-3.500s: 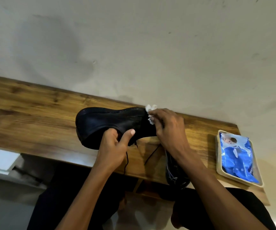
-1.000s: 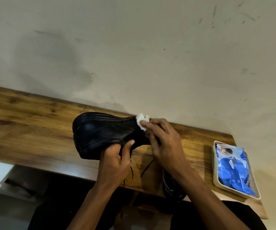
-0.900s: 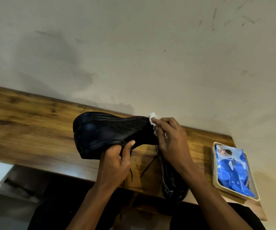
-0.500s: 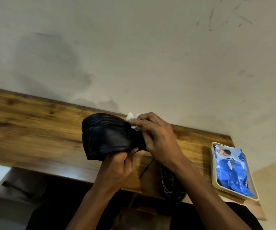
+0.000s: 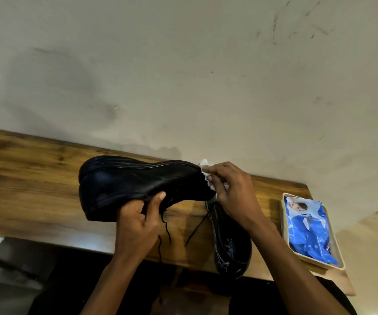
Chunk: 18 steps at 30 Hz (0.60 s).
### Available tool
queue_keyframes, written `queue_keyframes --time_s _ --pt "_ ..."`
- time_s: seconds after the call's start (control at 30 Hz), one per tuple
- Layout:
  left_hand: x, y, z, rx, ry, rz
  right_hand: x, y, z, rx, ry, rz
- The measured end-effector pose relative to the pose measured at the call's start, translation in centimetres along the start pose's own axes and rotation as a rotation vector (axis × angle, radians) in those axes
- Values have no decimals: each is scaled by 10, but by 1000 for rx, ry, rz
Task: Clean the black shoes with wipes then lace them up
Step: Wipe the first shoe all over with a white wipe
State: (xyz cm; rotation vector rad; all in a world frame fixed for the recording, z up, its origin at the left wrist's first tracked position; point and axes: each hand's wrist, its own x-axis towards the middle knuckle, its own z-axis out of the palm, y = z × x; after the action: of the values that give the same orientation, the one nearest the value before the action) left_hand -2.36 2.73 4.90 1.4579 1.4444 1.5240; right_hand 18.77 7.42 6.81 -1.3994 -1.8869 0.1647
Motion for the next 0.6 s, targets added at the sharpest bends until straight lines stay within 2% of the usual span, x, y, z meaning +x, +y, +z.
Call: queue_keyframes --time_s 0.27,0.47,0.6 --pt "4 7 -5 -86 29 -78 -2 3 -3 -49 -1 47" --pt "3 9 -3 -75 -33 -98 7 -10 4 -10 -4 -39" --pt "5 12 -4 -83 31 -104 8 -10 4 -6 11 -54"
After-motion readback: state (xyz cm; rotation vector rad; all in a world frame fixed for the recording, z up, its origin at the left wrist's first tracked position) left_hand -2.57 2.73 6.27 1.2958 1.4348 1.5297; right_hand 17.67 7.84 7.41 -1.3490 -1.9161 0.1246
